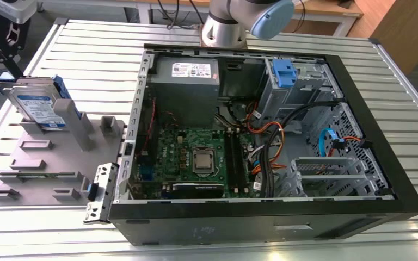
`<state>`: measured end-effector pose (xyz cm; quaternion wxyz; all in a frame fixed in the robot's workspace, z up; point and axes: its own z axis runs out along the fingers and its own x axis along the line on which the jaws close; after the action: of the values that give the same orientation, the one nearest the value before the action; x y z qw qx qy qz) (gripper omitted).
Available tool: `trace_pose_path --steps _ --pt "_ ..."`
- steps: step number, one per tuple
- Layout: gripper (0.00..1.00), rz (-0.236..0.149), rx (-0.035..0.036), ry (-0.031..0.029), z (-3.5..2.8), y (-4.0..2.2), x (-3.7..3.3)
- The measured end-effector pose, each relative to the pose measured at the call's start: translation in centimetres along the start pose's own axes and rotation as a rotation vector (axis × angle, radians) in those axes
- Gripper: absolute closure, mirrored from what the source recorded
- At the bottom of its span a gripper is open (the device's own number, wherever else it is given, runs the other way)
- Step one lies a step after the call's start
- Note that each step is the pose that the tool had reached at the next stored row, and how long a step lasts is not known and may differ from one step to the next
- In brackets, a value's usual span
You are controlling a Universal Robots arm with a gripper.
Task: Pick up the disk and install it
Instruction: 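Pick up the disk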
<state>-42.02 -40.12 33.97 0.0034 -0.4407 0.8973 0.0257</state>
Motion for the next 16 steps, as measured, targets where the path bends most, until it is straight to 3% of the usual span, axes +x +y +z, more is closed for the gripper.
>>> trace_pose_path --steps 16 --pt "0.89 -0.255 -0.0074 0.011 0.13 0.0 0.0"
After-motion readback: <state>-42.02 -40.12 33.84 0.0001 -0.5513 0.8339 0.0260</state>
